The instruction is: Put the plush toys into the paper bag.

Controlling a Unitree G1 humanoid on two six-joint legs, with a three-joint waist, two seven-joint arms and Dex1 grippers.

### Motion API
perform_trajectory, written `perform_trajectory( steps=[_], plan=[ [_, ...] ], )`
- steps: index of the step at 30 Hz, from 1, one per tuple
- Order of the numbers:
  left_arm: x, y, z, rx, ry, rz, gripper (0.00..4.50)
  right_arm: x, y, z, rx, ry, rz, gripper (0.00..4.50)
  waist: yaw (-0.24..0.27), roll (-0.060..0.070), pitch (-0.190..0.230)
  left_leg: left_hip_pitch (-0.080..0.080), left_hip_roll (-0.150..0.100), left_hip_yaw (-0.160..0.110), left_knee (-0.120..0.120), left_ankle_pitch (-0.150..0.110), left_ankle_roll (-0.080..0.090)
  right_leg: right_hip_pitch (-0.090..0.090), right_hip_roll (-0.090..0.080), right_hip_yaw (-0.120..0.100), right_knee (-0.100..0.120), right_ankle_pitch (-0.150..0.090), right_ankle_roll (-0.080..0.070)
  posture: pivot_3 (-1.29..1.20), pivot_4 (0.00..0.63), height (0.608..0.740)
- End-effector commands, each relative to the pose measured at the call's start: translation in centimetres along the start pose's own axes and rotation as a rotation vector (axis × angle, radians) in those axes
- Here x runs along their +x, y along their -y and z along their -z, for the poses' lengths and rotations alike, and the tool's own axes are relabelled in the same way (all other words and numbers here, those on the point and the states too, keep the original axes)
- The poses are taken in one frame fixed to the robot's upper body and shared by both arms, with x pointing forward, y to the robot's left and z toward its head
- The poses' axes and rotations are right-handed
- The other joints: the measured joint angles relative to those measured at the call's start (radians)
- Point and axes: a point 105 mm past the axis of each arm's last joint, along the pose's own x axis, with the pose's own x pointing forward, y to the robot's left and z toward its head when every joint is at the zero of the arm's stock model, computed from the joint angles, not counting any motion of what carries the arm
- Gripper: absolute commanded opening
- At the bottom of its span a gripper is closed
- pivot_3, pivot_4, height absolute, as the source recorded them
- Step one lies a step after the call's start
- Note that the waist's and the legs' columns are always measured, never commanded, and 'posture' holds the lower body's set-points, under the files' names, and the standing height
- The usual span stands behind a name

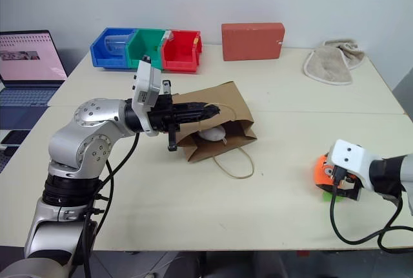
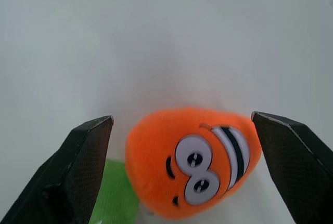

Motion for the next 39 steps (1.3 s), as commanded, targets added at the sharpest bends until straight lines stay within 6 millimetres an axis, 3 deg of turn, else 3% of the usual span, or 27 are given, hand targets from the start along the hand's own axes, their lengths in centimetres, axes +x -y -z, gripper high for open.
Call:
perform_trajectory(
  steps=[1, 4, 11, 16, 22, 26, 32, 39],
  plan=[
    [0.0, 0.4, -0.8, 0.044, 0.012, 0.008, 0.00, -0.1, 1.0, 0.4, -0.007, -0.017, 0.064, 4.45, -0.003, 0.000, 0.000, 0.000, 0.000, 0.001, 0.000, 0.000, 0.000, 0.000, 0.000, 0.001, 0.000, 0.000, 0.000, 0.00, 0.150, 0.740],
    [0.0, 0.3, -0.9, 0.046, 0.011, 0.006, 0.00, 0.3, 1.7, 1.0, -0.019, -0.044, 0.101, 3.82, -0.002, 0.000, 0.000, 0.001, 0.000, 0.001, 0.001, 0.000, 0.000, 0.000, 0.000, 0.001, 0.000, 0.000, -0.001, 0.00, 0.150, 0.740],
    [-0.2, 0.3, -1.1, 0.044, 0.014, 0.002, 0.00, 0.7, 2.4, 0.6, -0.083, -0.025, 0.127, 1.48, -0.001, 0.000, 0.000, 0.001, 0.000, 0.002, 0.000, 0.000, 0.000, 0.000, 0.000, 0.002, 0.000, 0.000, 0.000, 0.00, 0.150, 0.740],
    [-0.5, -0.2, -1.7, 0.035, 0.033, -0.012, 0.00, 0.5, 2.7, -2.6, -0.177, 0.098, 0.124, 0.01, -0.004, 0.000, 0.000, 0.001, 0.000, 0.002, 0.000, 0.000, 0.000, 0.000, 0.000, 0.002, 0.000, 0.000, 0.000, 0.00, 0.150, 0.740],
    [-0.6, -0.8, -2.2, 0.038, 0.037, -0.013, 0.00, 0.7, -0.2, -12.1, -0.449, 0.351, -0.003, 0.01, -0.018, 0.000, 0.000, 0.001, 0.000, 0.001, 0.000, 0.000, 0.000, 0.000, 0.000, 0.002, 0.000, 0.002, 0.003, 0.00, 0.150, 0.740],
    [-0.5, -1.0, -2.7, 0.043, 0.052, -0.010, 0.00, 2.6, -1.8, -16.2, -0.587, 0.454, -0.020, 0.01, -0.021, 0.000, 0.000, 0.000, 0.000, 0.001, 0.000, 0.000, 0.000, 0.000, 0.000, 0.001, 0.000, 0.002, 0.004, 0.00, 0.150, 0.740],
    [-0.4, -1.0, -3.3, 0.055, 0.061, -0.007, 0.00, 6.1, -3.6, -19.9, -0.623, 0.540, -0.006, 0.01, -0.014, 0.000, 0.000, -0.001, 0.000, 0.000, -0.001, 0.000, 0.000, -0.001, 0.000, 0.000, 0.000, 0.002, 0.004, 0.00, 0.150, 0.740],
    [-0.5, -0.5, -3.3, 0.050, 0.053, 0.006, 0.00, 8.6, -1.0, -22.5, -0.688, 0.521, 0.249, 0.01, -0.014, 0.000, 0.000, 0.000, 0.000, 0.000, 0.000, 0.000, 0.000, -0.001, 0.000, 0.000, 0.001, 0.002, 0.004, 0.00, 0.150, 0.740]
  ],
)
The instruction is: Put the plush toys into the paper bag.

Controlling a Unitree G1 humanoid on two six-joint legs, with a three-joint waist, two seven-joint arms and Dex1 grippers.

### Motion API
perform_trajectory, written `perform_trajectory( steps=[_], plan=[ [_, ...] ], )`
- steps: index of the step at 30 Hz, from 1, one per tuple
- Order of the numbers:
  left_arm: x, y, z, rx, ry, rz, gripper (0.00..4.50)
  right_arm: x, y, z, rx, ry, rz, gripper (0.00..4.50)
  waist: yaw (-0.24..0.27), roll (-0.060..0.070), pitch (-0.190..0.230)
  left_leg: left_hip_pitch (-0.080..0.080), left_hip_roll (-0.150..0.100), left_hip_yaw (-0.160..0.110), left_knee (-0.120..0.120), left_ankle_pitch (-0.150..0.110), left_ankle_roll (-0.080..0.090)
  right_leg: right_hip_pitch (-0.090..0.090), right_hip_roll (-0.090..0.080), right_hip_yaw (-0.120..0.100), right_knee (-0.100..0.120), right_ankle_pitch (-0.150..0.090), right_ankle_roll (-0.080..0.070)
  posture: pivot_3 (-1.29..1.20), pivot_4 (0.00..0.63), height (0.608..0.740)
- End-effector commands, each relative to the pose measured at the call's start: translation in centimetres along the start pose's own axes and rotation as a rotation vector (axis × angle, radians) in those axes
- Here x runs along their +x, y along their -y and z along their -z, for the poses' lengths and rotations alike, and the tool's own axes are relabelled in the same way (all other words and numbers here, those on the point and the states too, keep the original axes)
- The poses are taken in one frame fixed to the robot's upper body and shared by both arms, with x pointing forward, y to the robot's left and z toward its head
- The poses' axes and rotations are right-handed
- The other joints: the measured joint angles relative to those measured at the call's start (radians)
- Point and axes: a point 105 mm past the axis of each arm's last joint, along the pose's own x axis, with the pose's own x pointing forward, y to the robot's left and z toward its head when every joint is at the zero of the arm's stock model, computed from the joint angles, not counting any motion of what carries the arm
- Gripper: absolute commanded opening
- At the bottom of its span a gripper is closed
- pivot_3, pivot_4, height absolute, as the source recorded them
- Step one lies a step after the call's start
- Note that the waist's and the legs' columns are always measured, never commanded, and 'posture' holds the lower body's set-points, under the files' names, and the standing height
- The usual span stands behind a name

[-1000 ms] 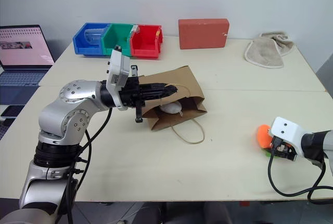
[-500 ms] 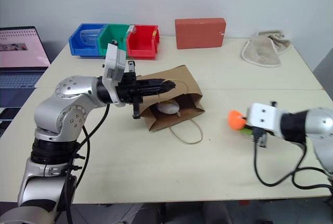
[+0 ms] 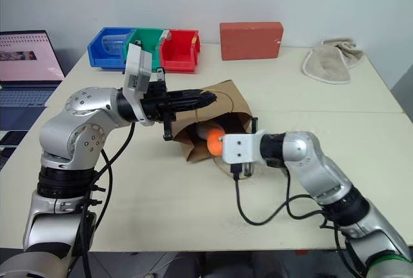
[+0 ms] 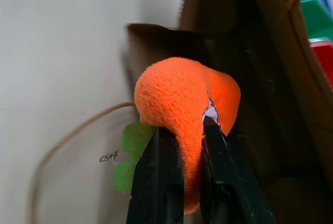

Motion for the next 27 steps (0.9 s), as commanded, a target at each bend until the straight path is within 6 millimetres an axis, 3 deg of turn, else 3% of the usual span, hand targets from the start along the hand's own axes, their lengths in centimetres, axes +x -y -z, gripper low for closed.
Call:
perform_trajectory(
  steps=[1, 6, 16, 27],
  plan=[
    [-0.2, 0.5, -1.5, 0.053, 0.025, 0.017, 0.00, 0.4, 2.4, 0.2, -0.090, -0.040, 0.118, 0.01, 0.002, 0.000, 0.000, 0.000, 0.000, 0.000, 0.000, 0.000, 0.000, 0.000, 0.000, 0.000, 0.000, 0.000, 0.000, 0.00, 0.150, 0.740],
    [-0.3, 0.4, -1.7, 0.053, 0.026, 0.016, 0.00, 1.0, 3.6, 0.8, -0.085, -0.080, 0.186, 0.01, 0.000, 0.000, 0.000, 0.000, 0.000, -0.001, -0.001, 0.000, 0.000, 0.000, 0.000, -0.001, 0.000, 0.000, 0.000, 0.00, 0.150, 0.740],
    [-0.1, 0.4, -1.7, 0.049, 0.029, 0.025, 0.00, 2.9, 3.3, 1.6, -0.009, -0.102, 0.202, 0.01, -0.003, 0.000, 0.000, 0.000, 0.000, -0.001, -0.001, 0.000, 0.000, 0.000, 0.000, -0.001, 0.000, 0.000, 0.000, 0.00, 0.150, 0.740],
    [0.0, 0.1, -1.6, 0.049, 0.034, 0.008, 0.00, 2.3, 3.6, 1.2, -0.020, -0.097, 0.203, 3.81, -0.003, 0.000, 0.000, 0.000, 0.000, -0.001, -0.001, 0.000, 0.000, 0.000, 0.000, -0.001, 0.000, 0.000, 0.000, 0.00, 0.150, 0.740]
  ],
)
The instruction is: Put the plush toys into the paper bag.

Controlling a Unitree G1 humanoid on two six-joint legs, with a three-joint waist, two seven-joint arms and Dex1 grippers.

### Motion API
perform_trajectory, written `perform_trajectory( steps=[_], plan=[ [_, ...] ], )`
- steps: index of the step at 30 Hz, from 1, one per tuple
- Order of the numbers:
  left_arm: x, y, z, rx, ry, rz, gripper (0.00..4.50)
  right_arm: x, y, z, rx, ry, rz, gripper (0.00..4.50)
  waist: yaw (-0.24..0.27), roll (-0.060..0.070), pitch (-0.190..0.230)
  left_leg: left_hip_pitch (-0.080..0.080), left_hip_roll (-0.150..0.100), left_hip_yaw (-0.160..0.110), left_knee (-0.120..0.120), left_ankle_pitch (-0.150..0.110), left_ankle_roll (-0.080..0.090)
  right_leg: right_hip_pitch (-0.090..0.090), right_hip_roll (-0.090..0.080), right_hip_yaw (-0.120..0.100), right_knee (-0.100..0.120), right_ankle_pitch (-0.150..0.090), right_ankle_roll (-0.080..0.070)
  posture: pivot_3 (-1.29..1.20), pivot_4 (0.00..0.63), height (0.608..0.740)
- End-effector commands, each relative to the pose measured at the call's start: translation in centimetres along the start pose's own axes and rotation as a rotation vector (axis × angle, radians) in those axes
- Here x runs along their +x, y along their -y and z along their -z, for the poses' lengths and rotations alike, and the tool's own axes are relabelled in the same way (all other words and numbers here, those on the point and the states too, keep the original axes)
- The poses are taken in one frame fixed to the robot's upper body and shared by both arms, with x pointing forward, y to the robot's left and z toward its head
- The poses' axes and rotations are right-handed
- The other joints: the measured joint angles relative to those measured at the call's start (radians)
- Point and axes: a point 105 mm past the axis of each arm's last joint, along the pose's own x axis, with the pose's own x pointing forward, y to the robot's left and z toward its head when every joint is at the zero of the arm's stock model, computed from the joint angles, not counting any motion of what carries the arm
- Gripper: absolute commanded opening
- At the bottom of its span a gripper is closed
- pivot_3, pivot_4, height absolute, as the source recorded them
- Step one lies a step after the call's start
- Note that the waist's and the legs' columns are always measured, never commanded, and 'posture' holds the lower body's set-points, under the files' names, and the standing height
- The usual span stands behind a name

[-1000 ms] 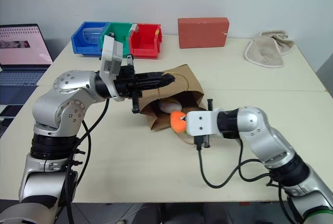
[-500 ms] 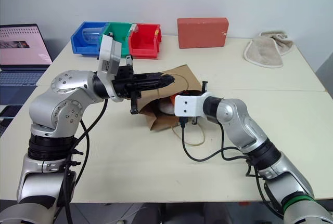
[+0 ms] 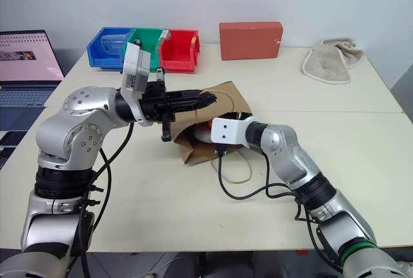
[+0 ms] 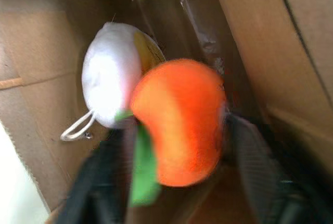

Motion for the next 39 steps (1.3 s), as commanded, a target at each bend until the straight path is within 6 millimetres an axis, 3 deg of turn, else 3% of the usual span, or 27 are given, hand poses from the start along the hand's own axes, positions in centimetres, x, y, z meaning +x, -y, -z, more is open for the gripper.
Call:
perform_trajectory(
  steps=[1, 11, 15, 18, 21, 27, 32, 36, 39],
  plan=[
    [0.1, -0.1, -1.4, 0.048, 0.031, 0.002, 0.00, -1.2, 1.5, -1.0, -0.027, 0.032, 0.043, 3.81, 0.000, 0.000, 0.000, 0.000, 0.000, 0.000, 0.000, 0.000, 0.000, 0.000, 0.000, 0.000, 0.000, 0.000, 0.000, 0.00, 0.150, 0.740],
    [0.6, -0.2, -1.1, 0.047, 0.037, -0.003, 0.00, -5.1, 1.5, -2.9, 0.021, 0.152, -0.054, 3.81, 0.000, 0.000, 0.000, 0.000, 0.000, 0.000, 0.000, 0.000, 0.000, 0.000, 0.000, 0.000, 0.000, 0.000, 0.000, 0.00, 0.150, 0.740],
    [0.6, -0.4, -1.1, 0.047, 0.036, -0.005, 0.00, -8.1, 0.4, -3.3, 0.109, 0.245, -0.202, 3.81, 0.005, 0.000, 0.000, 0.000, 0.000, -0.001, 0.000, 0.000, 0.000, 0.001, 0.000, -0.001, 0.000, 0.000, 0.000, 0.00, 0.150, 0.740],
    [0.5, -0.3, -1.1, 0.048, 0.033, -0.006, 0.00, -10.9, -0.2, -2.2, 0.281, 0.229, -0.285, 3.81, 0.006, 0.000, 0.000, -0.001, 0.000, -0.001, 0.000, 0.000, 0.000, 0.001, 0.000, -0.001, -0.001, 0.000, 0.000, 0.00, 0.150, 0.740],
    [0.4, -0.3, -1.1, 0.048, 0.034, -0.010, 0.00, -12.0, -0.9, -1.0, 0.420, 0.196, -0.293, 3.81, 0.009, 0.000, 0.000, 0.000, 0.000, -0.001, 0.000, 0.000, 0.000, 0.001, 0.000, -0.001, 0.000, 0.000, 0.000, 0.00, 0.150, 0.740],
    [0.3, -0.4, -1.0, 0.050, 0.029, -0.010, 0.00, -10.0, -4.0, 2.6, 0.662, 0.044, -0.212, 3.81, 0.004, 0.000, 0.000, 0.001, 0.000, -0.001, 0.000, 0.000, 0.000, 0.001, 0.000, -0.001, 0.001, -0.001, -0.002, 0.00, 0.150, 0.740],
    [0.4, -0.3, -1.0, 0.052, 0.024, -0.005, 0.00, -7.5, -5.5, 4.2, 0.833, -0.018, -0.145, 3.81, 0.002, 0.000, 0.000, 0.000, 0.000, -0.001, 0.000, 0.000, 0.000, 0.001, 0.000, -0.001, 0.000, -0.001, -0.002, 0.00, 0.150, 0.740],
    [0.4, -0.3, -1.1, 0.053, 0.021, -0.005, 0.00, -5.6, -6.4, 4.7, 0.872, -0.036, -0.149, 3.81, 0.001, 0.000, 0.000, 0.000, 0.000, -0.001, 0.000, 0.000, 0.000, 0.001, 0.000, -0.001, 0.000, -0.001, -0.002, 0.00, 0.150, 0.740],
    [0.3, -0.3, -1.1, 0.054, 0.019, -0.007, 0.00, -5.0, -6.6, 5.0, 0.872, -0.045, -0.150, 3.20, 0.001, 0.000, 0.000, 0.000, 0.000, -0.001, 0.000, 0.000, 0.000, 0.001, 0.000, -0.001, 0.000, -0.001, -0.002, 0.00, 0.150, 0.740]
  ],
)
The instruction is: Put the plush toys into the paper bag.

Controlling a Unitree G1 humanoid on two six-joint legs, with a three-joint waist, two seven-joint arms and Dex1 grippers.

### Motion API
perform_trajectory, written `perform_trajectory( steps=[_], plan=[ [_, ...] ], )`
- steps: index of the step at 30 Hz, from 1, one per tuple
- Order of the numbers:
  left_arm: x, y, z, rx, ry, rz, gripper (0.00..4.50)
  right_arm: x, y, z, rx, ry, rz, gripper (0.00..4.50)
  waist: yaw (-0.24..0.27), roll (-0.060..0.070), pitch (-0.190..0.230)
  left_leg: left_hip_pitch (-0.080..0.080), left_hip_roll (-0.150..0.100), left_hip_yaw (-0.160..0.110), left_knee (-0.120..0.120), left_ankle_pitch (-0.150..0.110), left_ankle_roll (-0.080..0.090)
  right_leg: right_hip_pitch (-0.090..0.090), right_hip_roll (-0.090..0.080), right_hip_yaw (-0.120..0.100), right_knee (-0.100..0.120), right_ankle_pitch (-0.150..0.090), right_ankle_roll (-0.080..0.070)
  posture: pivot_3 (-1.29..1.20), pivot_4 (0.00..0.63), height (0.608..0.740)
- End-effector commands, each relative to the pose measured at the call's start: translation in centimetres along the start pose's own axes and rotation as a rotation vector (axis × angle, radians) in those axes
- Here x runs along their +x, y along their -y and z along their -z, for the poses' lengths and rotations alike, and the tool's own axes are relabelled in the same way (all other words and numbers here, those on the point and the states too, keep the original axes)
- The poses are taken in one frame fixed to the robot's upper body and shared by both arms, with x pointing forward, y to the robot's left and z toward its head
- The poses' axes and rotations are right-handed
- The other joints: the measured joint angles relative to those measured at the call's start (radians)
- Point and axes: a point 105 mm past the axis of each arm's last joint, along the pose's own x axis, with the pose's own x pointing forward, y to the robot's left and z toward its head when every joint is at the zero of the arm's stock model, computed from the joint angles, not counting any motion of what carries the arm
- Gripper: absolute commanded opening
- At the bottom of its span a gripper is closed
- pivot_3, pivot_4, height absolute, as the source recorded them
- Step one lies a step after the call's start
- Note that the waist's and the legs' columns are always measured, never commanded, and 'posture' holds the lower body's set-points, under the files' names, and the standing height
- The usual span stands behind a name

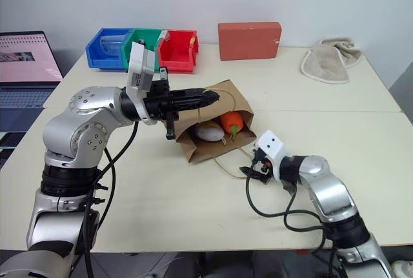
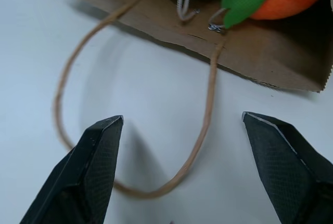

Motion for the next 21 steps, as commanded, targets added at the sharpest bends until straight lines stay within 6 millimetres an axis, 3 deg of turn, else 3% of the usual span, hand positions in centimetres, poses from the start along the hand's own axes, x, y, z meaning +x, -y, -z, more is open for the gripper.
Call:
perform_trajectory(
  steps=[1, 9, 15, 21],
  plan=[
    [-0.2, 0.0, -1.3, 0.056, 0.012, -0.004, 0.00, 0.2, 0.4, -0.8, -0.024, 0.026, 0.015, 2.86, 0.000, 0.000, 0.000, 0.000, 0.000, 0.000, 0.000, 0.000, 0.000, 0.000, 0.000, 0.000, 0.000, 0.000, 0.000, 0.00, 0.150, 0.740],
    [-0.7, -0.2, -1.4, 0.057, 0.006, -0.018, 0.00, 0.0, 0.9, -1.1, 0.069, 0.058, 0.019, 0.03, -0.002, 0.000, 0.000, 0.000, 0.000, 0.000, 0.000, 0.000, 0.000, 0.000, 0.000, 0.000, 0.000, 0.000, 0.000, 0.00, 0.150, 0.740],
    [-1.2, -0.7, -2.5, 0.046, 0.037, -0.039, 0.00, -2.0, 1.4, -3.6, 0.185, 0.166, 0.000, 0.03, -0.002, 0.000, 0.000, 0.000, 0.000, 0.000, 0.000, 0.000, 0.000, 0.000, 0.000, 0.000, 0.000, 0.000, 0.000, 0.00, 0.150, 0.740],
    [-0.7, -1.6, -4.1, 0.044, 0.088, -0.027, 0.00, -7.3, 2.2, -8.8, 0.214, 0.300, -0.058, 0.03, 0.000, 0.001, 0.000, 0.000, 0.000, 0.000, 0.000, 0.000, 0.000, 0.000, 0.000, 0.000, 0.000, 0.000, 0.001, 0.00, 0.150, 0.740]
  ],
)
